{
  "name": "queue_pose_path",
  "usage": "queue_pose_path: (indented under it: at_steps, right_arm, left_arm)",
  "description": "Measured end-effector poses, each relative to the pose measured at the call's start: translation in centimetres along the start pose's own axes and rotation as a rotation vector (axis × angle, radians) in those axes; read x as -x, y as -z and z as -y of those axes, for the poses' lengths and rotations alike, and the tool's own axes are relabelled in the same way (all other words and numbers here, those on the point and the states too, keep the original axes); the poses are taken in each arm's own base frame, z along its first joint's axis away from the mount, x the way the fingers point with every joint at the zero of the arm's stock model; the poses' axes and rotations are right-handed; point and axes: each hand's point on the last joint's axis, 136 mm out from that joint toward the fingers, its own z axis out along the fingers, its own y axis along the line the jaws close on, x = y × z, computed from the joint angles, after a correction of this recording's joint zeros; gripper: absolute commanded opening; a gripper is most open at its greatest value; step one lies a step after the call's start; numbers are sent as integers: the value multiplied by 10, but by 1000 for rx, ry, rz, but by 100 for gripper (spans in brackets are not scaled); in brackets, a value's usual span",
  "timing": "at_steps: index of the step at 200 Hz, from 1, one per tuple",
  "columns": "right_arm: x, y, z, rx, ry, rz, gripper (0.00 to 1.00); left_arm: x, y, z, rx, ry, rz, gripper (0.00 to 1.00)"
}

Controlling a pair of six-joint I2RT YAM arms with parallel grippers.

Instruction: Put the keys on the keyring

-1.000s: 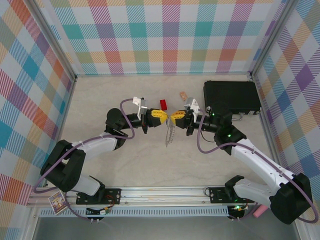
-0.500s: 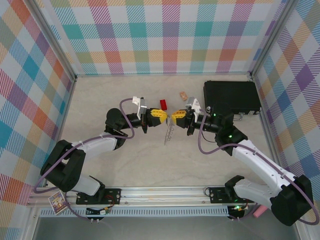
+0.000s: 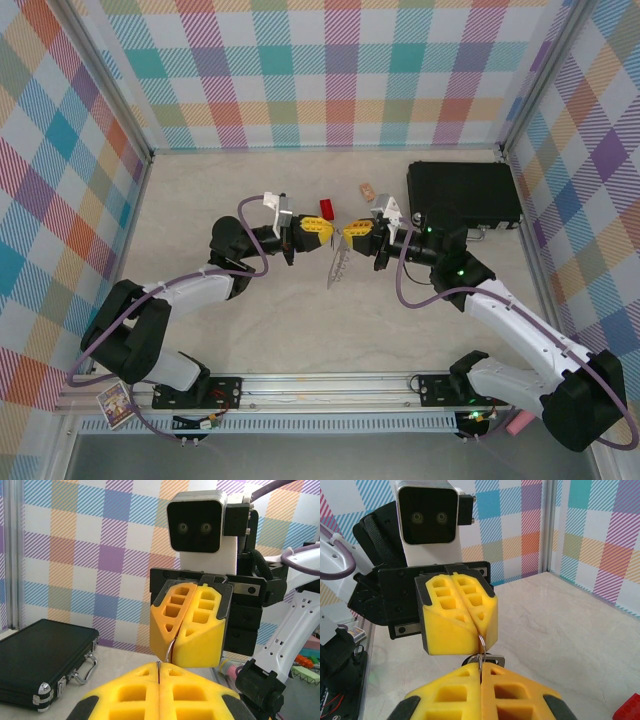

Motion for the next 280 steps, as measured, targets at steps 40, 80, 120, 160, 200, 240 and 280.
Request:
queue_pose_path:
  at_steps: [40, 80, 120, 160, 200, 240, 280]
  right_arm:
    - [0, 0, 1, -5, 0, 0, 0]
    - [0, 0, 1, -7, 0, 0, 0]
    - [-1, -1, 1, 0, -3, -4, 0]
    - [-3, -2, 1, 7, -7, -9, 0]
    - [-4, -2, 0, 12, -15, -10, 0]
    - [-4, -2, 0, 12, -16, -10, 0]
    - [-4, -2, -1, 19, -18, -12, 0]
  left_arm:
    - [1, 0, 1, -3, -5, 5, 0]
    - [0, 0, 2, -11, 4, 0, 0]
    - [0, 0, 2, -13, 18, 0, 0]
    - [-1, 0, 2, -17, 17, 1, 0]
    - [-1, -1, 3, -24, 12, 2, 0]
    - [-2, -1, 5, -35, 12, -3, 0]
    - [-5, -2, 5, -39, 20, -8, 0]
